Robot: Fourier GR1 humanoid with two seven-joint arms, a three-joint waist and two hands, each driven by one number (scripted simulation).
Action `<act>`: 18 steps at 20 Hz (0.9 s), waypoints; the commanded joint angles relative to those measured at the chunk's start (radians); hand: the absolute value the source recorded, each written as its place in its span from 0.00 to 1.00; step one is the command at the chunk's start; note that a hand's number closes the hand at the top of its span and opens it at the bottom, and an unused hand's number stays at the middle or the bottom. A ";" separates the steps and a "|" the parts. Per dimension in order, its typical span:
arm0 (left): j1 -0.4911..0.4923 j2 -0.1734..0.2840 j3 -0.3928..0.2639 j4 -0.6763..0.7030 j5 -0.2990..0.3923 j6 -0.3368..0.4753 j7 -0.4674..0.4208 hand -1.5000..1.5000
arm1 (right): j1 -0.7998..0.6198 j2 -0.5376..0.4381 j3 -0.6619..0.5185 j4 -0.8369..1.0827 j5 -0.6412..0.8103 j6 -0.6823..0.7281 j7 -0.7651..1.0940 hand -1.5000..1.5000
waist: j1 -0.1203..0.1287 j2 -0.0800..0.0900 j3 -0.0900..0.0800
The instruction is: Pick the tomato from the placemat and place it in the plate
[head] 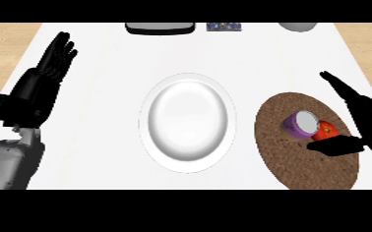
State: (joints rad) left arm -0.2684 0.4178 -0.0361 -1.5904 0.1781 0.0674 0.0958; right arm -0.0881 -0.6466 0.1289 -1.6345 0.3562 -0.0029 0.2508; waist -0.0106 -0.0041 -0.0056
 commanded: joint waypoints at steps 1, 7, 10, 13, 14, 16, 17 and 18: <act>-0.004 -0.013 -0.015 -0.016 -0.022 0.017 0.012 0.50 | 0.008 -0.091 0.064 -0.091 0.026 0.180 0.249 0.00 | 0.000 -0.003 0.001; 0.011 -0.042 -0.038 -0.073 -0.047 0.023 0.033 0.50 | -0.098 -0.066 0.090 -0.040 -0.046 0.375 0.429 0.00 | 0.021 0.004 0.005; 0.051 -0.033 0.031 -0.025 -0.012 -0.031 -0.050 0.50 | -0.145 -0.050 0.071 0.009 -0.027 0.429 0.444 0.00 | 0.019 0.005 0.005; 0.015 -0.063 0.013 -0.045 -0.060 -0.007 0.030 0.50 | -0.102 -0.008 0.061 -0.002 0.053 0.413 0.445 0.00 | 0.012 0.004 0.006; 0.028 -0.082 0.003 -0.029 -0.073 -0.013 -0.011 0.50 | -0.074 0.029 0.100 -0.061 0.098 0.383 0.480 0.00 | 0.010 0.004 0.005; 0.017 -0.044 0.040 -0.023 -0.052 -0.037 0.010 0.50 | -0.174 0.035 0.100 0.118 0.150 0.377 0.449 0.00 | 0.019 0.006 0.006; 0.016 -0.018 0.064 -0.028 -0.011 -0.086 0.006 0.50 | -0.101 -0.037 0.062 0.126 0.132 0.399 0.371 0.00 | 0.014 0.005 0.006; 0.044 -0.069 0.018 -0.075 -0.064 -0.028 0.034 0.50 | -0.144 -0.005 0.059 0.108 0.139 0.425 0.454 0.00 | 0.015 0.004 0.006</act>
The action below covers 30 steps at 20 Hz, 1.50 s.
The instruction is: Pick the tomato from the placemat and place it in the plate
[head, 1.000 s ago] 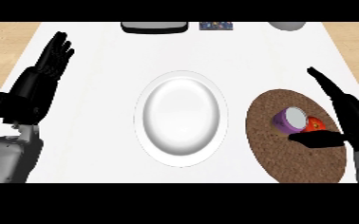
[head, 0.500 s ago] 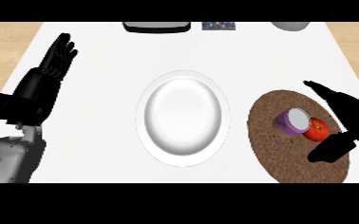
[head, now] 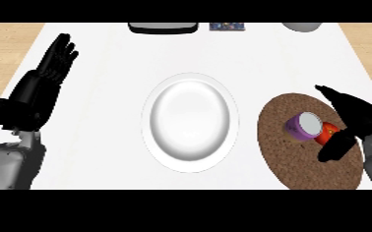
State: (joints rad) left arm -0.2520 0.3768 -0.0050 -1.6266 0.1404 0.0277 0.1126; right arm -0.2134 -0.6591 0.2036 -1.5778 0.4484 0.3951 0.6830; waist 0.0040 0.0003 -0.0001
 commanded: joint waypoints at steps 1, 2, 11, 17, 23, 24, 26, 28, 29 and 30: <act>-0.018 -0.003 0.009 -0.049 -0.002 -0.003 0.083 0.50 | 0.033 0.023 0.012 0.072 0.079 -0.004 -0.017 0.00 | -0.002 -0.001 0.000; -0.008 0.001 0.034 0.027 -0.005 -0.044 -0.018 0.50 | -0.053 0.012 -0.031 0.073 0.037 0.092 0.034 0.00 | -0.002 0.000 0.000; -0.063 -0.033 0.074 0.036 -0.029 -0.063 0.032 0.50 | 0.034 0.074 -0.070 0.217 0.173 0.027 -0.140 0.00 | -0.005 0.000 0.000; 0.051 -0.107 0.020 0.016 -0.114 -0.036 -0.069 0.50 | 0.036 0.148 -0.047 0.371 0.249 -0.054 -0.234 0.00 | -0.001 0.001 0.000; -0.075 -0.077 0.100 0.054 -0.079 -0.086 0.025 0.50 | -0.006 0.156 -0.096 0.434 0.318 -0.008 -0.228 0.00 | -0.005 0.000 0.000; -0.078 -0.098 0.079 0.031 -0.094 -0.064 0.057 0.50 | -0.028 0.182 -0.070 0.449 0.352 -0.017 -0.211 0.00 | -0.003 0.000 0.000; -0.051 -0.078 0.092 0.021 -0.080 -0.089 0.033 0.50 | 0.012 0.123 -0.123 0.450 0.305 -0.083 -0.373 1.00 | -0.006 0.000 0.000; 0.010 -0.092 0.081 -0.009 -0.084 -0.087 0.001 0.50 | -0.025 0.168 -0.095 0.422 0.365 -0.203 -0.352 1.00 | -0.002 -0.001 0.000; -0.040 -0.100 0.087 0.040 -0.088 -0.075 0.008 0.50 | -0.035 0.166 -0.088 0.443 0.401 -0.233 -0.353 1.00 | -0.005 0.001 0.000; 0.002 -0.071 0.101 0.041 -0.072 -0.124 -0.037 0.50 | -0.053 0.171 -0.094 0.480 0.418 -0.279 -0.374 1.00 | 0.001 0.002 0.000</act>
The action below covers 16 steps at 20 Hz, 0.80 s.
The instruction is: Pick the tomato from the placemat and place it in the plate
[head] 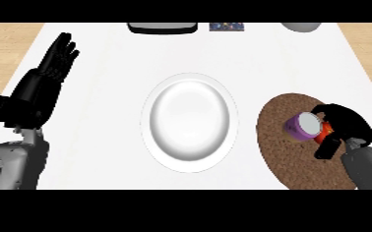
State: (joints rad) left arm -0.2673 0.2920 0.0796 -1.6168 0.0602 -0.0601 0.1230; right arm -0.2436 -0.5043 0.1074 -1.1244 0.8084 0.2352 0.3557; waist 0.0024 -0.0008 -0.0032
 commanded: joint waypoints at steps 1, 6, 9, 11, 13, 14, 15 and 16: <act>-0.009 -0.004 0.009 -0.011 0.012 -0.006 0.026 0.50 | 0.020 0.049 0.028 0.009 0.092 -0.182 -0.045 1.00 | 0.000 0.001 0.004; 0.063 0.027 0.059 0.006 -0.006 0.012 -0.010 0.50 | 0.334 0.102 -0.001 -0.217 0.124 -0.272 0.230 1.00 | -0.104 -0.029 -0.003; 0.089 0.044 0.094 0.002 -0.002 0.021 -0.009 0.50 | 0.495 0.134 -0.038 -0.280 0.147 -0.362 0.322 1.00 | -0.150 -0.039 -0.005; 0.088 0.043 0.093 -0.008 0.007 0.015 -0.002 0.50 | 0.591 0.154 -0.004 -0.399 0.212 -0.436 0.356 1.00 | -0.144 -0.036 -0.006; 0.084 0.033 0.086 -0.013 -0.003 0.026 -0.009 0.50 | 0.661 0.184 0.036 -0.542 0.280 -0.484 0.411 1.00 | -0.133 -0.031 -0.006; 0.092 0.036 0.086 -0.015 0.004 0.014 -0.012 0.50 | 0.700 0.170 0.045 -0.623 0.306 -0.487 0.425 1.00 | -0.128 -0.030 -0.007; 0.086 0.021 0.061 -0.039 -0.019 0.032 -0.005 0.50 | 0.751 0.199 0.085 -0.686 0.338 -0.506 0.441 1.00 | -0.116 -0.027 -0.005; 0.082 0.026 0.072 -0.048 -0.005 0.030 0.012 0.50 | 0.806 0.225 0.128 -0.743 0.356 -0.521 0.440 1.00 | -0.115 -0.029 -0.004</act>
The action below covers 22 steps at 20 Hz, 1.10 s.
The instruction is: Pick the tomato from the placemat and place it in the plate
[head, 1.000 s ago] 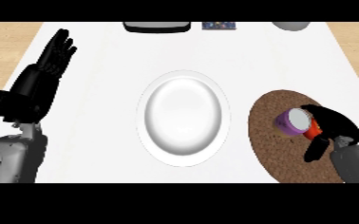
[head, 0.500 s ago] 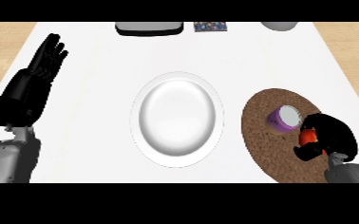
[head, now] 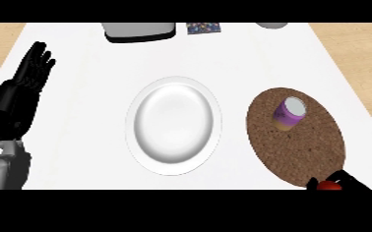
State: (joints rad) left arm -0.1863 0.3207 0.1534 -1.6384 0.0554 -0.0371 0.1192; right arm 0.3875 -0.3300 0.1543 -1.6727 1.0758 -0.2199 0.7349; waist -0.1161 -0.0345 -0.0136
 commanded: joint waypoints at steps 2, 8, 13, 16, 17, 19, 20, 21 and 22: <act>0.036 -0.010 -0.011 -0.034 0.005 -0.010 -0.003 0.50 | 0.251 0.071 0.151 -0.338 0.135 -0.076 0.074 1.00 | 0.028 0.010 0.006; -0.029 -0.007 -0.025 -0.006 0.000 -0.017 0.008 0.50 | 0.298 0.140 0.412 -0.647 0.383 -0.138 0.084 1.00 | 0.054 0.019 0.008; -0.045 -0.034 -0.055 -0.019 0.006 -0.022 0.017 0.50 | 0.305 0.238 0.689 -0.753 0.611 -0.090 0.123 1.00 | 0.090 0.025 0.010; -0.029 -0.049 -0.071 -0.022 -0.011 -0.023 -0.006 0.50 | 0.203 0.325 0.810 -0.704 0.737 0.017 0.187 1.00 | 0.112 0.033 0.011; -0.038 -0.020 -0.046 -0.022 0.008 -0.042 0.008 0.50 | 0.153 0.326 0.855 -0.671 0.770 0.042 0.245 1.00 | 0.117 0.034 0.011; -0.091 -0.049 -0.080 0.005 -0.012 -0.024 0.033 0.50 | 0.062 0.327 0.916 -0.658 0.804 0.104 0.341 1.00 | 0.114 0.037 0.011; -0.046 -0.069 -0.088 -0.016 -0.023 -0.016 0.000 0.50 | -0.019 0.327 0.860 -0.592 0.758 0.098 0.374 1.00 | 0.122 0.038 0.012; -0.130 -0.064 -0.081 0.011 -0.025 0.004 0.052 0.50 | -0.043 0.326 0.894 -0.610 0.764 0.154 0.397 1.00 | 0.121 0.041 0.011; -0.116 -0.047 -0.064 0.059 -0.009 -0.033 -0.006 0.50 | -0.086 0.325 0.870 -0.589 0.711 0.120 0.409 1.00 | 0.126 0.046 0.011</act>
State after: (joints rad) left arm -0.2663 0.2739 0.0848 -1.6320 0.0444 -0.0583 0.1362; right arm 0.4802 -0.1163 0.9661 -2.3389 1.7948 -0.1603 1.0045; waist -0.0030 0.0023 -0.0030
